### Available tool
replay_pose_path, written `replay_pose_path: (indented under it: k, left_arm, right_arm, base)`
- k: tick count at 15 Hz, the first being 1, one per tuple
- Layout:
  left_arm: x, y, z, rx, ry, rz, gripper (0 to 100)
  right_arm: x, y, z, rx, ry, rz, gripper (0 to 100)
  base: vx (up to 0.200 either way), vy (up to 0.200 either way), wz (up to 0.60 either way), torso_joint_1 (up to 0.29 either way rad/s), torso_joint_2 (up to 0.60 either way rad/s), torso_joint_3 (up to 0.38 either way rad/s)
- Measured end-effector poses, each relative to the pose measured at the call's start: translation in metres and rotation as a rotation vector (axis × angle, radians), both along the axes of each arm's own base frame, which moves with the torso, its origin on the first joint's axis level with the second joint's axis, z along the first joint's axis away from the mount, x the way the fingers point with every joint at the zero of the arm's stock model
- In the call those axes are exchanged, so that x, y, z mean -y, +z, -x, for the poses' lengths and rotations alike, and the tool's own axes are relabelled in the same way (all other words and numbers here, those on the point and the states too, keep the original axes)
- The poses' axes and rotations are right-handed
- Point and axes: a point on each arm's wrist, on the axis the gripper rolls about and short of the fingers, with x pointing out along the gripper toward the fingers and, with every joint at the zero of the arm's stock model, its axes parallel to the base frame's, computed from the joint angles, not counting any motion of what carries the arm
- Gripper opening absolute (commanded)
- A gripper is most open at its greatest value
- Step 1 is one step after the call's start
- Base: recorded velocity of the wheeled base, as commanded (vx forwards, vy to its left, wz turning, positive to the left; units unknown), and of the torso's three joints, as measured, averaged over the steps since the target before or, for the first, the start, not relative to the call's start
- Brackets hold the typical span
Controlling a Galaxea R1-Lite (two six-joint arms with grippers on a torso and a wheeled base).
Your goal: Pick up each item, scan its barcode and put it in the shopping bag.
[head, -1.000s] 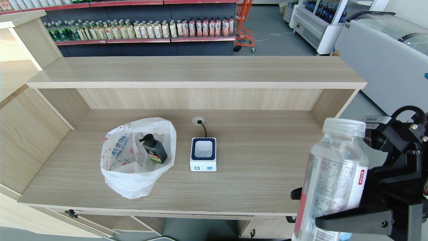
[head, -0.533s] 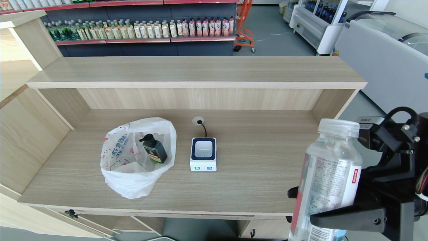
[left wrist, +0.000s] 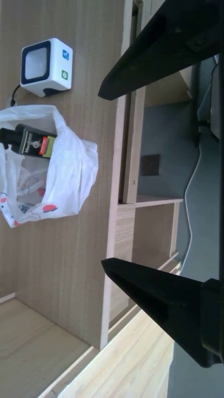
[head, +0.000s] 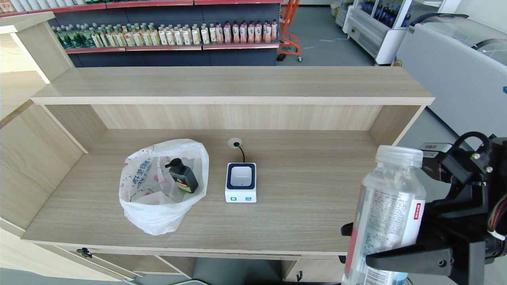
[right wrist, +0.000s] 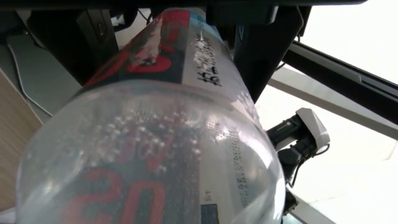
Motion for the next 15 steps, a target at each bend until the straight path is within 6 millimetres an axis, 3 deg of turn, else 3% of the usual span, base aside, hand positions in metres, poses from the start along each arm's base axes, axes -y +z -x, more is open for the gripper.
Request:
replay_pose_path:
  k: [5,7,9,12,14,15]
  left_arm:
    - [0.0,0.0,0.0,0.0,0.0,0.0,100]
    - [0.0,0.0,0.0,0.0,0.0,0.0,100]
    - [0.0,0.0,0.0,0.0,0.0,0.0,100]
    - [0.0,0.0,0.0,0.0,0.0,0.0,100]
    - [0.0,0.0,0.0,0.0,0.0,0.0,100]
    - [0.0,0.0,0.0,0.0,0.0,0.0,100]
  right_arm:
    - [0.002,0.002,-0.001,0.008,-0.017,-0.001,0]
    - [0.011,0.011,-0.005,0.027,-0.092,-0.002,0]
    - [0.037,0.023,-0.008,0.039,-0.255,0.016,0]
    - [0.079,0.027,0.006,-0.025,-0.589,0.144,0]
    - [0.093,0.033,0.009,0.058,-0.888,0.313,0]
    - [0.097,0.037,0.009,0.184,-0.994,0.454,0]
  base:
    - [0.0,0.0,0.0,0.0,0.0,0.0]
    - [0.0,0.0,0.0,0.0,0.0,0.0]
    - [0.0,0.0,0.0,0.0,0.0,0.0]
    - [0.0,0.0,0.0,0.0,0.0,0.0]
    - [0.0,0.0,0.0,0.0,0.0,0.0]
    - [0.0,0.0,0.0,0.0,0.0,0.0]
